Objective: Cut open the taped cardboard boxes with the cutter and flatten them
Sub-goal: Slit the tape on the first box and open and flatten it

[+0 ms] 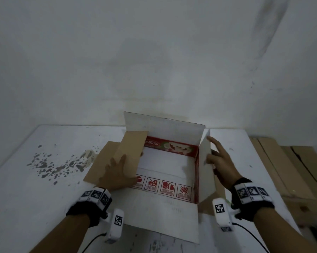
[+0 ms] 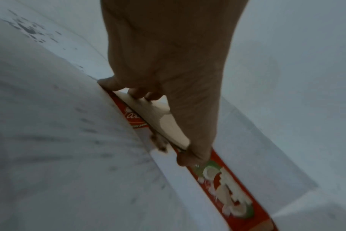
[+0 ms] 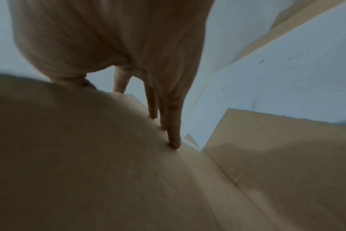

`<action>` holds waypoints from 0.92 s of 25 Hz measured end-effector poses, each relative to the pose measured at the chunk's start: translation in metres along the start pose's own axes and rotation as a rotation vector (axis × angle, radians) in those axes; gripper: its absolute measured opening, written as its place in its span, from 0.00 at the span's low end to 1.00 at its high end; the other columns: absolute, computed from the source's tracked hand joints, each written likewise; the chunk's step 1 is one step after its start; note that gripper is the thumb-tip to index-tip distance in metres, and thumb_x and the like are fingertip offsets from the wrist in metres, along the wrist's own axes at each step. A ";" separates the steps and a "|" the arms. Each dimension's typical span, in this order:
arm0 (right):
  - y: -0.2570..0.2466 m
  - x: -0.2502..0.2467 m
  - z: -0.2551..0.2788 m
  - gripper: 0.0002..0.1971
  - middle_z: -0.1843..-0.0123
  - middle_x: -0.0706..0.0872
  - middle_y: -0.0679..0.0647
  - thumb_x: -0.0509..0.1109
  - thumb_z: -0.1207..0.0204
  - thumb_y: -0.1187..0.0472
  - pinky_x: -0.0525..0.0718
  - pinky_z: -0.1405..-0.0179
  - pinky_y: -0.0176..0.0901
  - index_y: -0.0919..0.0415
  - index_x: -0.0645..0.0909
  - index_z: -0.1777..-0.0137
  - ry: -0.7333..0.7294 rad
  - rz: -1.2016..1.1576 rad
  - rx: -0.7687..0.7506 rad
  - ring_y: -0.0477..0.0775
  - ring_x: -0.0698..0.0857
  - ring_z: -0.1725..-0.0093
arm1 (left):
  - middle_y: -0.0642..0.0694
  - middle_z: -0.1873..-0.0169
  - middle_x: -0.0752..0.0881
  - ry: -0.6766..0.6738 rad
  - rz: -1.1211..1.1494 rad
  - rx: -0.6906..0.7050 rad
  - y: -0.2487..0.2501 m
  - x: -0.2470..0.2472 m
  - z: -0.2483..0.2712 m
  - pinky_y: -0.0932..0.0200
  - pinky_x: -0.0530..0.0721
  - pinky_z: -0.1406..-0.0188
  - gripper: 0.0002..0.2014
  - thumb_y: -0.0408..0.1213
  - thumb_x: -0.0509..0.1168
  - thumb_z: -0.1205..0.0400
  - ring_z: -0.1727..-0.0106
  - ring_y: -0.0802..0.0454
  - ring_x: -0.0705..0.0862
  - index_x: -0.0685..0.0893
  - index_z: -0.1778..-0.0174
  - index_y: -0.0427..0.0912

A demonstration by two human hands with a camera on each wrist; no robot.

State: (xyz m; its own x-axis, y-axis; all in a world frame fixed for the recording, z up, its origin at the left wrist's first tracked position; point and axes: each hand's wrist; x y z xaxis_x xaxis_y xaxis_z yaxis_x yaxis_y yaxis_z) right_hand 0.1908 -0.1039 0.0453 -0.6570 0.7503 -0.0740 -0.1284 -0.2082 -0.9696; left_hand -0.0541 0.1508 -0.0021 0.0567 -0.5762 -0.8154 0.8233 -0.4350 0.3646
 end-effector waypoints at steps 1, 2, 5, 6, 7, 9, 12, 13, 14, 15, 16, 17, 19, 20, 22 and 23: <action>0.003 -0.009 0.002 0.32 0.43 0.88 0.60 0.62 0.20 0.74 0.86 0.60 0.51 0.38 0.73 0.25 0.072 -0.026 0.020 0.62 0.88 0.49 | 0.36 0.14 0.50 0.029 0.072 0.025 0.000 -0.008 0.002 0.37 0.65 0.20 0.54 0.58 0.74 0.25 0.15 0.33 0.57 0.45 0.12 0.53; 0.007 -0.017 0.005 0.31 0.46 0.88 0.62 0.62 0.20 0.74 0.87 0.61 0.50 0.38 0.73 0.26 0.134 -0.036 0.038 0.63 0.88 0.51 | 0.36 0.16 0.61 0.051 0.192 0.052 0.003 -0.017 0.006 0.41 0.72 0.25 0.49 0.52 0.73 0.23 0.19 0.35 0.67 0.50 0.12 0.51; 0.021 -0.036 0.009 0.32 0.43 0.87 0.59 0.64 0.19 0.73 0.86 0.56 0.50 0.38 0.74 0.24 0.239 -0.027 0.102 0.61 0.87 0.48 | 0.41 0.47 0.88 -0.005 0.827 0.117 -0.006 -0.042 0.019 0.46 0.90 0.59 0.29 0.39 0.66 0.19 0.54 0.44 0.91 0.70 0.19 0.44; 0.026 -0.039 0.010 0.32 0.40 0.87 0.57 0.65 0.20 0.73 0.86 0.52 0.50 0.37 0.73 0.23 0.259 -0.027 0.121 0.60 0.87 0.46 | 0.43 0.60 0.89 -0.038 1.029 0.122 -0.012 -0.051 0.025 0.51 0.87 0.72 0.22 0.38 0.63 0.18 0.66 0.47 0.89 0.76 0.28 0.38; 0.030 -0.040 0.009 0.33 0.39 0.86 0.55 0.66 0.20 0.73 0.86 0.49 0.50 0.37 0.73 0.22 0.271 -0.030 0.132 0.58 0.87 0.45 | 0.43 0.68 0.87 -0.035 1.195 0.082 -0.021 -0.055 0.027 0.55 0.83 0.80 0.18 0.40 0.60 0.19 0.73 0.48 0.85 0.77 0.37 0.34; 0.033 -0.041 0.009 0.33 0.37 0.84 0.53 0.66 0.19 0.73 0.84 0.50 0.48 0.39 0.72 0.21 0.277 -0.018 0.136 0.53 0.85 0.45 | 0.40 0.66 0.86 0.060 1.409 -0.069 -0.044 -0.059 0.025 0.51 0.84 0.76 0.17 0.46 0.58 0.18 0.69 0.43 0.83 0.78 0.41 0.36; 0.031 -0.040 0.008 0.33 0.35 0.83 0.56 0.65 0.19 0.72 0.83 0.54 0.46 0.39 0.71 0.20 0.283 -0.015 0.138 0.54 0.85 0.45 | 0.35 0.42 0.86 0.418 1.157 -0.278 -0.088 -0.045 0.007 0.39 0.89 0.48 0.21 0.51 0.66 0.15 0.45 0.36 0.85 0.79 0.32 0.40; 0.030 -0.040 0.007 0.34 0.35 0.84 0.57 0.65 0.19 0.72 0.83 0.56 0.46 0.39 0.70 0.20 0.284 -0.015 0.138 0.55 0.85 0.45 | 0.34 0.35 0.84 0.502 0.992 -0.323 -0.099 -0.041 0.002 0.38 0.85 0.42 0.29 0.53 0.71 0.19 0.39 0.35 0.83 0.76 0.28 0.39; 0.028 -0.039 0.006 0.34 0.34 0.84 0.57 0.65 0.19 0.72 0.83 0.56 0.46 0.38 0.70 0.20 0.285 -0.014 0.138 0.56 0.86 0.45 | 0.34 0.33 0.83 0.527 0.888 -0.335 -0.103 -0.040 0.002 0.38 0.83 0.39 0.36 0.56 0.75 0.24 0.36 0.35 0.82 0.74 0.26 0.38; 0.027 -0.038 0.004 0.34 0.33 0.84 0.58 0.65 0.19 0.72 0.84 0.54 0.47 0.37 0.68 0.19 0.280 -0.011 0.135 0.58 0.86 0.44 | 0.36 0.35 0.85 0.464 0.824 -0.316 -0.104 -0.039 0.000 0.40 0.82 0.40 0.37 0.58 0.77 0.27 0.36 0.36 0.83 0.77 0.28 0.39; 0.025 -0.036 0.004 0.35 0.31 0.84 0.58 0.65 0.19 0.72 0.84 0.53 0.49 0.36 0.67 0.19 0.271 -0.010 0.127 0.59 0.86 0.45 | 0.40 0.39 0.88 0.313 0.797 -0.293 -0.100 -0.039 0.002 0.42 0.82 0.42 0.34 0.60 0.78 0.28 0.37 0.38 0.84 0.80 0.33 0.42; 0.022 -0.034 0.003 0.36 0.30 0.83 0.59 0.64 0.19 0.71 0.85 0.53 0.50 0.35 0.66 0.19 0.257 -0.012 0.117 0.60 0.87 0.45 | 0.43 0.42 0.89 0.086 0.777 -0.281 -0.093 -0.041 0.006 0.44 0.81 0.42 0.31 0.63 0.76 0.28 0.37 0.40 0.84 0.82 0.37 0.45; 0.014 -0.030 0.001 0.37 0.28 0.82 0.59 0.64 0.19 0.71 0.86 0.56 0.50 0.32 0.65 0.19 0.239 -0.025 0.092 0.60 0.88 0.46 | 0.43 0.42 0.88 -0.148 0.754 -0.264 -0.081 -0.044 0.010 0.42 0.80 0.36 0.29 0.62 0.72 0.25 0.37 0.41 0.84 0.81 0.37 0.46; 0.007 -0.027 0.001 0.37 0.31 0.84 0.59 0.64 0.19 0.71 0.85 0.57 0.50 0.32 0.65 0.19 0.230 -0.029 0.077 0.60 0.88 0.47 | 0.42 0.43 0.88 -0.108 0.764 -0.249 -0.075 -0.044 0.010 0.41 0.79 0.35 0.27 0.60 0.70 0.22 0.38 0.41 0.84 0.81 0.35 0.43; -0.010 -0.025 0.004 0.36 0.43 0.89 0.54 0.64 0.19 0.71 0.84 0.59 0.49 0.34 0.67 0.20 0.224 -0.041 0.055 0.59 0.88 0.50 | 0.38 0.47 0.90 0.042 0.818 -0.248 -0.069 -0.051 0.009 0.42 0.82 0.38 0.24 0.55 0.67 0.17 0.42 0.38 0.86 0.83 0.36 0.37; -0.018 -0.025 0.005 0.34 0.47 0.89 0.52 0.65 0.19 0.71 0.84 0.59 0.48 0.34 0.69 0.21 0.229 -0.043 0.043 0.59 0.88 0.50 | 0.38 0.49 0.90 0.099 0.864 -0.238 -0.062 -0.057 0.013 0.45 0.83 0.41 0.23 0.54 0.66 0.16 0.44 0.38 0.87 0.85 0.38 0.36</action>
State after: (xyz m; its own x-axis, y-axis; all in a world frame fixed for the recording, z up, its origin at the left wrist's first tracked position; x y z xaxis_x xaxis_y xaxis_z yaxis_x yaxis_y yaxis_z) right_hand 0.2060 -0.1219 0.0657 -0.4654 0.8807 -0.0883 -0.1875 -0.1956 -0.9626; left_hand -0.1157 0.2019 0.0278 0.7491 -0.5687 -0.3397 0.5661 0.2831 0.7742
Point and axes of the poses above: each hand's wrist, its own z-axis away from the middle knuckle, its own x-axis out of the palm, y = z × x
